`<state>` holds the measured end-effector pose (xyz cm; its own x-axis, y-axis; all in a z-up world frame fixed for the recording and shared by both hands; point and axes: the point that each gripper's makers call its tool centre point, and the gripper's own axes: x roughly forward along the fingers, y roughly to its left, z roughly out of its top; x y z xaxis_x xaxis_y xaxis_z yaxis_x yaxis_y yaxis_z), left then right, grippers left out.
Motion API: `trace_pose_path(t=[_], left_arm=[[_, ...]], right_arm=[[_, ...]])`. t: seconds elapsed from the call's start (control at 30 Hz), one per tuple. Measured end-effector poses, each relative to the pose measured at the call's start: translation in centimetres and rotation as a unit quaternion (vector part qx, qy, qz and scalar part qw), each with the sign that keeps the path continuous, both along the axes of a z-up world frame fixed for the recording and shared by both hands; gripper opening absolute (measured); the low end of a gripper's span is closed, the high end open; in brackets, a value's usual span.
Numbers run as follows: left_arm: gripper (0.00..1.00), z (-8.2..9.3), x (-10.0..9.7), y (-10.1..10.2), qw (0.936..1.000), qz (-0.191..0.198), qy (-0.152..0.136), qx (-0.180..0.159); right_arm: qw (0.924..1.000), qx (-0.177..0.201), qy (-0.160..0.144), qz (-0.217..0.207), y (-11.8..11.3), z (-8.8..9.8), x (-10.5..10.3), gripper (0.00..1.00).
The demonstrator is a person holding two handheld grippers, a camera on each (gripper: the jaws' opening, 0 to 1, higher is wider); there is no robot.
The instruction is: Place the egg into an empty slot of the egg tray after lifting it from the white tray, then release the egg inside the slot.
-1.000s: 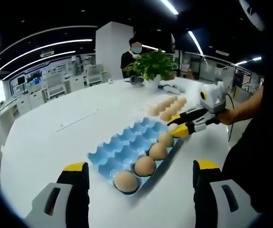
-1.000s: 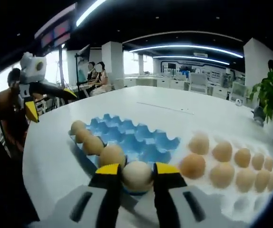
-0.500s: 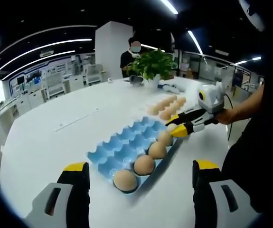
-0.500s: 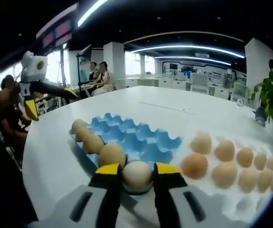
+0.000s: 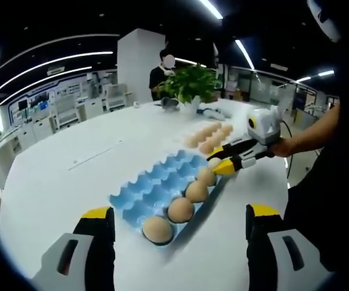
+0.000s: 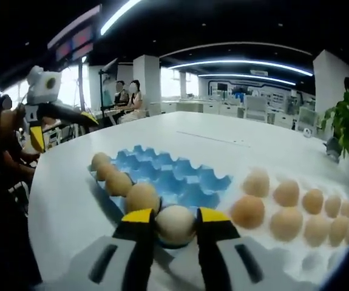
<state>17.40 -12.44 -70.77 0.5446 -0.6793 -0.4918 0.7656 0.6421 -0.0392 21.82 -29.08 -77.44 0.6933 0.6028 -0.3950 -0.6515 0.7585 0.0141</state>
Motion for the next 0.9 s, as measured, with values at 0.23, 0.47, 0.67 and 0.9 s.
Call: trace_pose_path(t=[0.23, 0.47, 0.67, 0.9], left_arm=[[0.91, 0.3, 0.4, -0.5, 0.9999, 0.011, -0.001, 0.003], [0.9, 0.8, 0.5, -1.0, 0.9997, 0.022, -0.001, 0.007], [0.9, 0.8, 0.5, -1.6, 0.9996, 0.026, 0.0, 0.002], [0.9, 1.8, 0.7, -2.2, 0.9992, 0.038, -0.009, -0.007]], right_arm=[[0.9999, 0.009, 0.003, 0.012, -0.1, 0.0, -0.3, 0.29], [0.9994, 0.018, 0.016, 0.026, -0.2, 0.1, -1.0, 0.36], [0.9987, 0.04, 0.032, 0.007, -2.0, 0.9, -1.4, 0.31], [0.9913, 0.059, -0.013, -0.117, -6.7, 3.2, 3.2, 0.3]])
